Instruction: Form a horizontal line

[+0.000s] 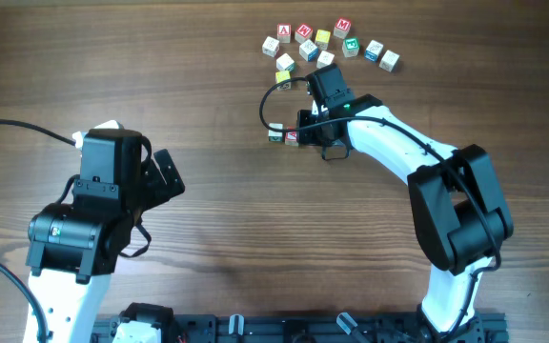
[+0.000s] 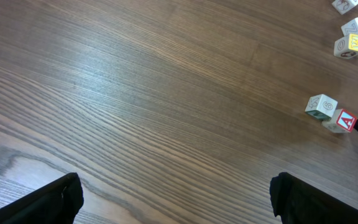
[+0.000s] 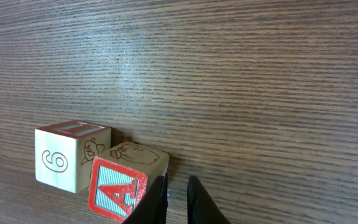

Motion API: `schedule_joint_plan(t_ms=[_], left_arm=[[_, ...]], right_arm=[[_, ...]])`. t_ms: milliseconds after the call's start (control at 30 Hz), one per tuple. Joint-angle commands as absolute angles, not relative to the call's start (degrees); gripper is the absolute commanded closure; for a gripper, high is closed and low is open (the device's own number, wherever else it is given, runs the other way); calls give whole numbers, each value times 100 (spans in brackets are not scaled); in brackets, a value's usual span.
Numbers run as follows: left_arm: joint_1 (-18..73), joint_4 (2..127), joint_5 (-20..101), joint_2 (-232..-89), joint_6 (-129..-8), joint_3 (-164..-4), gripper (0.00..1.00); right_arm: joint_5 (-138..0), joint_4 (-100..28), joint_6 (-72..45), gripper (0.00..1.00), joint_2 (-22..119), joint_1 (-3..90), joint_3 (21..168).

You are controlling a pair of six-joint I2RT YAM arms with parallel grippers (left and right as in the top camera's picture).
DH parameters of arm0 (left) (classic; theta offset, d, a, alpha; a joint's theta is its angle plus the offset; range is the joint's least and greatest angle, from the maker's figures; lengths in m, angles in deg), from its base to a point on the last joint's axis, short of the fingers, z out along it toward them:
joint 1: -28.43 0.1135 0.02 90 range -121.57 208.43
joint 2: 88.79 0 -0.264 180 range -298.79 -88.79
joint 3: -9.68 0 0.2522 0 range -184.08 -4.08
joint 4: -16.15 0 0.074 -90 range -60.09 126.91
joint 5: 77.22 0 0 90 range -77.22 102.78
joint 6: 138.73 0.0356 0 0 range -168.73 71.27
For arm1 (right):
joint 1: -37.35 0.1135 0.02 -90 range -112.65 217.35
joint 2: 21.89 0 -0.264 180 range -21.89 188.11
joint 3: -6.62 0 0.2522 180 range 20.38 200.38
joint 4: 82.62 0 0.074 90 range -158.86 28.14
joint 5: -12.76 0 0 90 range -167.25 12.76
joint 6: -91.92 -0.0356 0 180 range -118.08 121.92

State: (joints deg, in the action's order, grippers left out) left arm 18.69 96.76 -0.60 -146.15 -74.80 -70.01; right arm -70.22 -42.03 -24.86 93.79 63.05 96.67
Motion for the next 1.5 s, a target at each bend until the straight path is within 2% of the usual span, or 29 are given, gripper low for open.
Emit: schedule_joint_plan(t_ms=[0, 267, 367, 433, 600, 833, 1467], left_arm=[[1896, 9665, -28, -14596, -7534, -6997, 0], [1896, 9665, -28, -14596, -7534, -6997, 0], [1896, 9665, -28, -14596, -7534, -6997, 0], [1896, 9665, -28, -14596, -7534, -6997, 0], [1896, 9665, -28, -14596, -7534, -6997, 0], [1896, 9665, -28, -14596, -7534, -6997, 0], [1896, 9665, -28, -14596, -7534, -6997, 0]], right_arm=[[-7114, -4288, -2521, 87, 9478, 6316, 9636], [-6947, -4419, -2517, 88, 9478, 6316, 9636], [-7033, -4413, -2528, 95, 9456, 6285, 9649], [-7033, -4340, -2530, 96, 9226, 6154, 9654], [-7400, -3680, -2766, 96, 9117, 5999, 9652], [-6353, -2926, -2821, 96, 9119, 6248, 9641], [-6019, -3256, -2807, 95, 9143, 6418, 9641]])
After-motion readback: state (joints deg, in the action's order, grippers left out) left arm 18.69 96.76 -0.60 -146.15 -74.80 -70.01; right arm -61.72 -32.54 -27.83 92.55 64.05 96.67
